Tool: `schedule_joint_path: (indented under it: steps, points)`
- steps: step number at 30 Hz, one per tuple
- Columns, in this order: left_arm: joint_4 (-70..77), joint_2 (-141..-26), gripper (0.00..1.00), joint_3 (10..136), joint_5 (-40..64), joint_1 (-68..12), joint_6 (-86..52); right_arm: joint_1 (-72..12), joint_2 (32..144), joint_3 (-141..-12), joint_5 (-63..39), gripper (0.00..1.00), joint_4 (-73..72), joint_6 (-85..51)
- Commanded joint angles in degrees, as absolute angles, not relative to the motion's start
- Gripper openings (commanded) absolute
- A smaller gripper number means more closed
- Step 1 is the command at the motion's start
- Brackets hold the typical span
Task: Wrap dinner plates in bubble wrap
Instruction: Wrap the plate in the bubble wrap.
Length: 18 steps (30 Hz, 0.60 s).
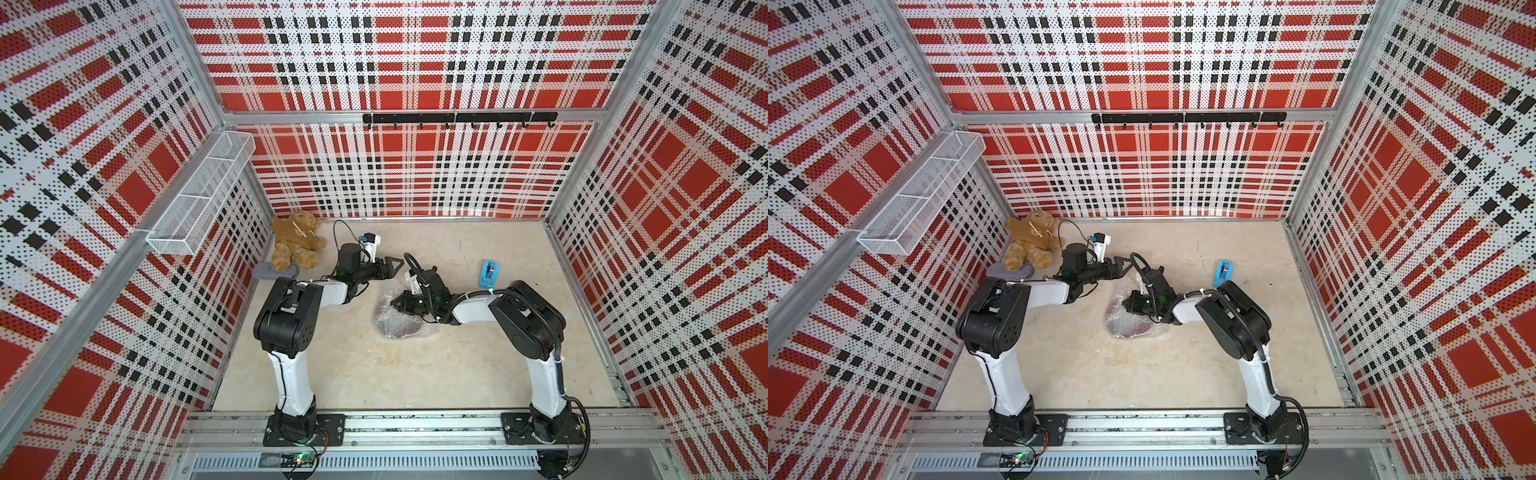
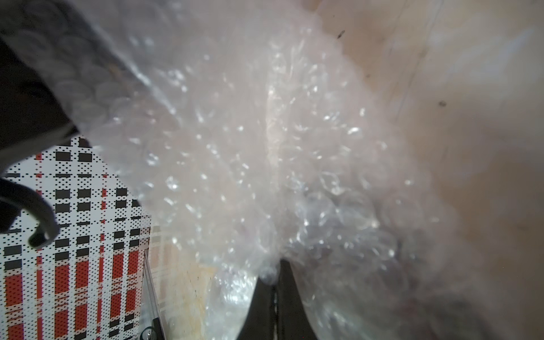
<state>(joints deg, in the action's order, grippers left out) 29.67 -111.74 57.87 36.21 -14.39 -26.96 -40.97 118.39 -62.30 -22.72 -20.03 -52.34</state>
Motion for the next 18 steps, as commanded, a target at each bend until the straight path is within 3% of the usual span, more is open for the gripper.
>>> schedule_joint_path:
  steps: [1,8,18]
  points:
    - [33.15,-111.8,0.72,57.15,39.25,-11.18,-30.03,-41.75,118.81,-60.03,-21.37,0.0,-13.57,-51.5]
    - [33.94,-108.91,0.76,54.96,44.41,-7.32,-27.04,-41.76,118.56,-59.78,-21.05,0.0,-13.53,-51.64]
    - [33.4,-107.93,0.7,53.0,49.03,-5.19,-22.03,-41.85,118.22,-59.57,-20.64,0.0,-13.38,-51.76]
